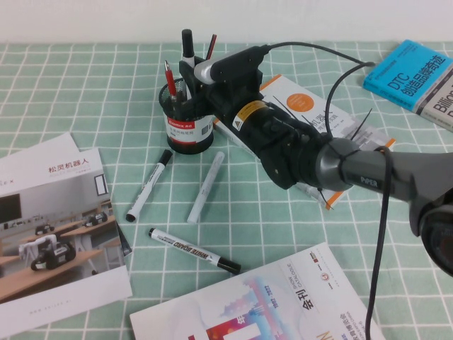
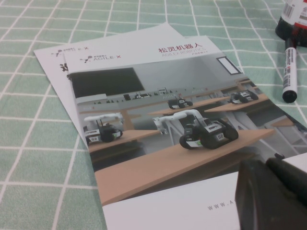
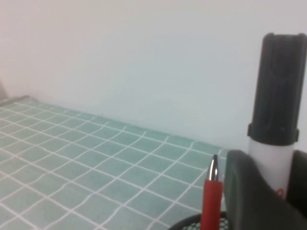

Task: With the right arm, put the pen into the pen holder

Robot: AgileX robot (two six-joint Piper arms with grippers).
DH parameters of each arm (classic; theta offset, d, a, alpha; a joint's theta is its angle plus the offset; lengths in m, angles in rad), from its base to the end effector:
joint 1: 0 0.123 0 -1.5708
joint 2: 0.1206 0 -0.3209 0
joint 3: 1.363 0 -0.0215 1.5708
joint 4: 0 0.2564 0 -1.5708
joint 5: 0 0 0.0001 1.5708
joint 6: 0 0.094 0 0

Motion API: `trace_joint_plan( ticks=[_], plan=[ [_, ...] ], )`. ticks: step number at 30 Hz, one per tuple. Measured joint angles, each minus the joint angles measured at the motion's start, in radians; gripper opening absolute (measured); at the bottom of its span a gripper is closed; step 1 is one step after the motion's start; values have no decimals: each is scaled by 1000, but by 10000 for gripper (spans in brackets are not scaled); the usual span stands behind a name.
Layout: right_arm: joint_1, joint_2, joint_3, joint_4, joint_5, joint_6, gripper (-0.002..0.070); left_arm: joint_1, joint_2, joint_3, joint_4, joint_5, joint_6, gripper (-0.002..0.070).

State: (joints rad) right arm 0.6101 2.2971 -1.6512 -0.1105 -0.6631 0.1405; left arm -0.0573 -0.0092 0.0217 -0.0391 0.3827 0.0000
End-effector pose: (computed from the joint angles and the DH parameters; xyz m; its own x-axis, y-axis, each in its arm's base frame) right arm 0.4574 0.3275 0.2272 0.0495 0.0994 -0.9938 -0.6305 0.7748 0.0461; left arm 0.0246 -0.0028 0.1707 -0.3048 -0.0188 -0.9522 0.0601 0.9974 -0.0390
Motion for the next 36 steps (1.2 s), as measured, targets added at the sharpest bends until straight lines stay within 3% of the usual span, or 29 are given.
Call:
trace_joint_plan(
  ticks=[7,13,17,23,26,30,36],
  plan=[
    [0,0,0,9,36,-6,132,0,0,0,0,0,0,-4],
    [0,-5,0,-1,88,-3,366,0,0,0,0,0,0,-4],
    [0,-39,0,-18,170,20,398,0,0,0,0,0,0,-4],
    [2,-155,0,-83,377,79,329,0,0,0,0,0,0,-4],
    [8,-241,0,-117,564,117,253,0,0,0,0,0,0,-4],
    [30,-384,0,-131,801,117,62,0,0,0,0,0,0,-4],
    [67,-687,145,-133,935,54,-11,0,0,0,0,0,0,-4]
  ],
)
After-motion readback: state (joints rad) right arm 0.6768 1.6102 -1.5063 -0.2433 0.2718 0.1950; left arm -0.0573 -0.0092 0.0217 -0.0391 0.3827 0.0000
